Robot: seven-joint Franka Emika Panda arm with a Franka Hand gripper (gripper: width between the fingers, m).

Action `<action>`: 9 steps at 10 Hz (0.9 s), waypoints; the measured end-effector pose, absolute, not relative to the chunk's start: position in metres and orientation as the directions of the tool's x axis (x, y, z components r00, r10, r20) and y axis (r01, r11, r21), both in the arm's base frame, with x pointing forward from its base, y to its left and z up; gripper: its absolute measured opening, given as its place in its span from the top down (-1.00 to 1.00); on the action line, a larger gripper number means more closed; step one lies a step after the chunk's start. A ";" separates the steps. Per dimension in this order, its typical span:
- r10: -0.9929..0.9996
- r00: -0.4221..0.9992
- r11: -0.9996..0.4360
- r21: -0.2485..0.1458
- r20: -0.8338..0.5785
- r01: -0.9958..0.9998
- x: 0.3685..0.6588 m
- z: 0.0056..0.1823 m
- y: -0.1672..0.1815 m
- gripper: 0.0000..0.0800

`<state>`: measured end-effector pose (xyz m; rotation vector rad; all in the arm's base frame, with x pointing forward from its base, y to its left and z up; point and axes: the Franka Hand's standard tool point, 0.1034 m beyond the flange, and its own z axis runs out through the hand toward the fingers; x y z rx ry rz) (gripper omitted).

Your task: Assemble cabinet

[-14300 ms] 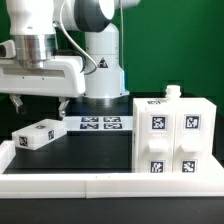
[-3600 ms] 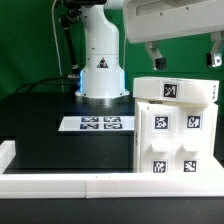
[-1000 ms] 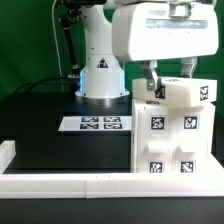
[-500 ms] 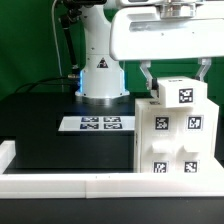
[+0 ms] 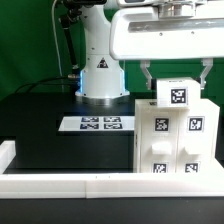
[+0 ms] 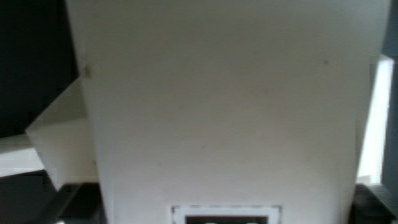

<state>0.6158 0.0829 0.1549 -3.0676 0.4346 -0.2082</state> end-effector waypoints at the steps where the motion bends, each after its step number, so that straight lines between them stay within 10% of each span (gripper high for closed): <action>1: -0.326 0.937 -0.945 -0.061 0.124 -0.321 0.616 0.155 0.083 -0.40; 9: -0.931 0.365 -0.365 -0.132 0.030 -0.922 0.611 0.156 0.088 -0.40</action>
Offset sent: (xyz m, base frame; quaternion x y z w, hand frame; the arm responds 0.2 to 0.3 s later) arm -0.0146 -0.0030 0.0022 -0.0249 0.0296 0.2590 0.9651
